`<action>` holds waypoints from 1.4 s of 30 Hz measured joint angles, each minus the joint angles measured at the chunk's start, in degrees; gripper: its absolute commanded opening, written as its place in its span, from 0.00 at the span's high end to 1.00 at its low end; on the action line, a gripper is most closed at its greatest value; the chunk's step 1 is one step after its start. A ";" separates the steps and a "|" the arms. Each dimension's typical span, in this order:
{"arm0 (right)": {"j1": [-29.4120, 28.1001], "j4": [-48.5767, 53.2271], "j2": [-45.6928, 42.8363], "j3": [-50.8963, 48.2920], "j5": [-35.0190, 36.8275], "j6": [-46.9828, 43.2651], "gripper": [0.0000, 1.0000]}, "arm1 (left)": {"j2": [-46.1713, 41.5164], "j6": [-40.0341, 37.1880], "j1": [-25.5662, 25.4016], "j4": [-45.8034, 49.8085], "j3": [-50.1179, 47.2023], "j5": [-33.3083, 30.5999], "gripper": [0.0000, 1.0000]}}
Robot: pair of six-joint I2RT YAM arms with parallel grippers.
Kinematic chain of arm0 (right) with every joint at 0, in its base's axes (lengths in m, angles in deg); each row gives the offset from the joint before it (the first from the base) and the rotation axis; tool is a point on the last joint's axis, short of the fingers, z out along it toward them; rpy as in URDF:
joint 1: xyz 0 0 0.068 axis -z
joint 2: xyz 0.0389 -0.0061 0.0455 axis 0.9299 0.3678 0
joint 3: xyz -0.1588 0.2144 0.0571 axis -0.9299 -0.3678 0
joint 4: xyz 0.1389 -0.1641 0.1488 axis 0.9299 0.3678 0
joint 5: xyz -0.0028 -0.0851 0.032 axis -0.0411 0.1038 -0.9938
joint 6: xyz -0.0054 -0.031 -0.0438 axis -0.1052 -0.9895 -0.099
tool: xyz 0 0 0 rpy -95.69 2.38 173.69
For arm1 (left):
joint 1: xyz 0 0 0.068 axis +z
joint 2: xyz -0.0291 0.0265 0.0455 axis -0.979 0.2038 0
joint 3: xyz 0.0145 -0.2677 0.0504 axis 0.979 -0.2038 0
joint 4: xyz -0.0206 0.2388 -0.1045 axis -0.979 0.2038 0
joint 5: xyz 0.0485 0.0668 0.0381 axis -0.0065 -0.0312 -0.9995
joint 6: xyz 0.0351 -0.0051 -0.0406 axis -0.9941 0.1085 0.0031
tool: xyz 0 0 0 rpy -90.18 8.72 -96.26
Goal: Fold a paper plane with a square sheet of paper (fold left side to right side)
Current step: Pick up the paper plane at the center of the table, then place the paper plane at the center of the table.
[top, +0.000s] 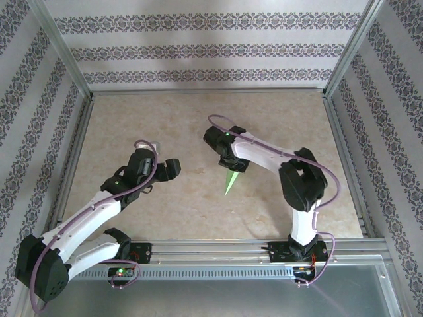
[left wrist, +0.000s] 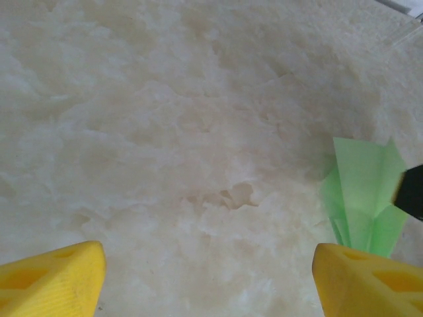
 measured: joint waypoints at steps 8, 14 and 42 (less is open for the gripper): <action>0.39 -15.56 -17.77 -13.73 -0.90 -10.91 1.00 | -0.09 6.60 6.73 -3.10 -0.11 10.56 0.19; 8.87 -40.02 -30.84 -33.24 -16.00 -18.82 1.00 | 1.42 12.20 9.22 -10.67 -0.81 20.26 0.34; 25.83 -81.53 -37.48 -48.41 -62.79 -13.62 1.00 | 24.90 24.59 2.84 -35.23 6.64 37.62 0.45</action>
